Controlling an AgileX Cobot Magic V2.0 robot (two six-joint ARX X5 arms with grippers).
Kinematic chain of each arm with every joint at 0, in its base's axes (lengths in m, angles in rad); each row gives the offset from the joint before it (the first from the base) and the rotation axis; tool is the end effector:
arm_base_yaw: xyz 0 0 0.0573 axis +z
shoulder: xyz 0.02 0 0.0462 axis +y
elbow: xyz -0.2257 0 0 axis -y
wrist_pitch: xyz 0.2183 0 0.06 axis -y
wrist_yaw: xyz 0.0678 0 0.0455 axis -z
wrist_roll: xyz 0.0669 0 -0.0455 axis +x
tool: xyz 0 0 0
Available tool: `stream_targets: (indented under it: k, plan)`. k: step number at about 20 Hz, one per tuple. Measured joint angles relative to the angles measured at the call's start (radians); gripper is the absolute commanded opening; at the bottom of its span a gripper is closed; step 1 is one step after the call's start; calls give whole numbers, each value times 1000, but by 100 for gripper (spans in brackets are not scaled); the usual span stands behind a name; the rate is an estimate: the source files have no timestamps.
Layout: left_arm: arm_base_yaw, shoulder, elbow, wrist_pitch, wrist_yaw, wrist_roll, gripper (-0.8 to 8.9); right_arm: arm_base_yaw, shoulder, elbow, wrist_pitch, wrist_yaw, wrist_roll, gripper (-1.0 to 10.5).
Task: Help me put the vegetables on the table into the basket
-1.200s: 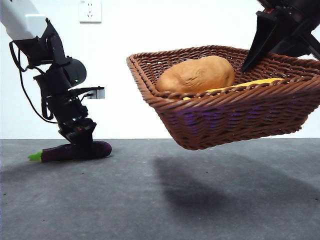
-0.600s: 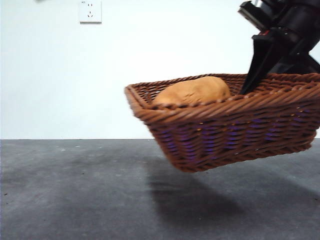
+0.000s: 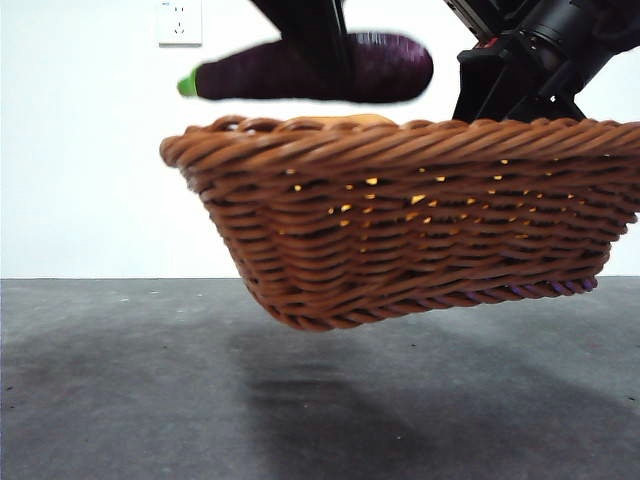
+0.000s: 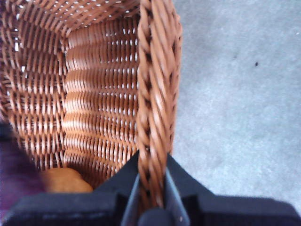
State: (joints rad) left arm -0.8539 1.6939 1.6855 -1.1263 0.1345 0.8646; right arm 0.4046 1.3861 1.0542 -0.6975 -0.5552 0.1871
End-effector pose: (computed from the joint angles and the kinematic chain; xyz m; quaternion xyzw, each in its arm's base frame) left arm 0.2056 -0.2495 0.2641 0.4828 0.2891 -0.5740 0.5949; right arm 0.2331 0.1382 0.2041 0.1090 0.5263 0.3543 0.7653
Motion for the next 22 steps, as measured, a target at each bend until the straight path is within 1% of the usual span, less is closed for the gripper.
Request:
stream_targets:
  k: [5, 6, 7, 8, 9, 11, 12, 15, 17, 18, 20, 21, 22]
  plan:
    - [14, 112, -1, 48, 23, 2, 4, 0, 0, 0, 13, -3, -4, -8]
    - [20, 113, -1, 47, 24, -16, 65, 0, 0, 0, 13, -3, -4, -8]
    - [30, 113, -1, 51, 31, -47, 268, 0, 0, 0, 13, -3, -5, -8]
    - [40, 113, -1, 60, 35, -74, 448, 0, 0, 0, 13, -3, -5, -8]
    - [53, 113, -1, 64, 39, -110, 475, 0, 0, 0, 13, -3, -5, -8]
    - [66, 113, -1, 65, 96, -146, 475, 0, 0, 0, 15, -3, -4, -8]
    - [66, 113, -1, 65, 104, -152, 475, 0, 0, 0, 15, -2, -5, -8]
    - [66, 81, -1, 63, 104, -163, 475, 0, 0, 0, 15, 6, -4, -8]
    - [75, -17, -1, 58, 86, -190, 471, 0, 0, 0, 37, 32, 0, -8]
    - [91, -88, -1, 59, 58, -220, 470, 0, 0, 0, 53, 32, 6, -8]
    - [146, -245, -1, 51, 32, -326, 459, -6, 0, 0, 63, 31, 27, -8]
    - [180, -320, -1, 45, 28, -377, 356, -13, 1, 6, 53, 31, 34, -8]
    - [222, -404, -1, 45, 24, -439, 155, -27, 3, 37, 23, 31, 35, -8]
